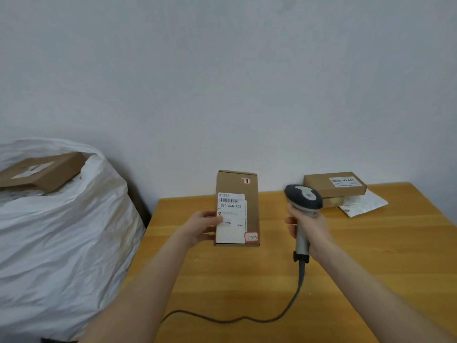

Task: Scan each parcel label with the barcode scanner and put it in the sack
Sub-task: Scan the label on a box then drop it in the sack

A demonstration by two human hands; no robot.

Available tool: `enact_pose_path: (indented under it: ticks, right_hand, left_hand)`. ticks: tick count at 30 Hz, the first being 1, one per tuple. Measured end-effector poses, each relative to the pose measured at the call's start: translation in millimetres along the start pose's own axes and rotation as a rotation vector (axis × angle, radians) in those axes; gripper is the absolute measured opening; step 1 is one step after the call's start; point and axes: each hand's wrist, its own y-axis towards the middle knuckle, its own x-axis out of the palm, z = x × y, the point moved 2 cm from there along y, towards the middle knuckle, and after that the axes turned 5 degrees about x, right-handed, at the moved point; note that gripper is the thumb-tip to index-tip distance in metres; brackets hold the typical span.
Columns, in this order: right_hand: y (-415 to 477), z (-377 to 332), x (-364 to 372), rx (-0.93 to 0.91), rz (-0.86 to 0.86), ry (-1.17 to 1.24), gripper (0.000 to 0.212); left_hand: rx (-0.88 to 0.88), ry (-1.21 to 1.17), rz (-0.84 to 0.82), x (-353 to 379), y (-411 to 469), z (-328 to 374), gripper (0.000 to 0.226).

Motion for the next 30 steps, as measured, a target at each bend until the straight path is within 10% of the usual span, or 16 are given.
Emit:
enact_pose_path:
  ticks: [30]
  right_hand:
    - [-97,28,29,-0.021,-0.210,-0.319,0.026]
  left_hand:
    - [0.072,-0.081,0.265,43,15,-28,0.042]
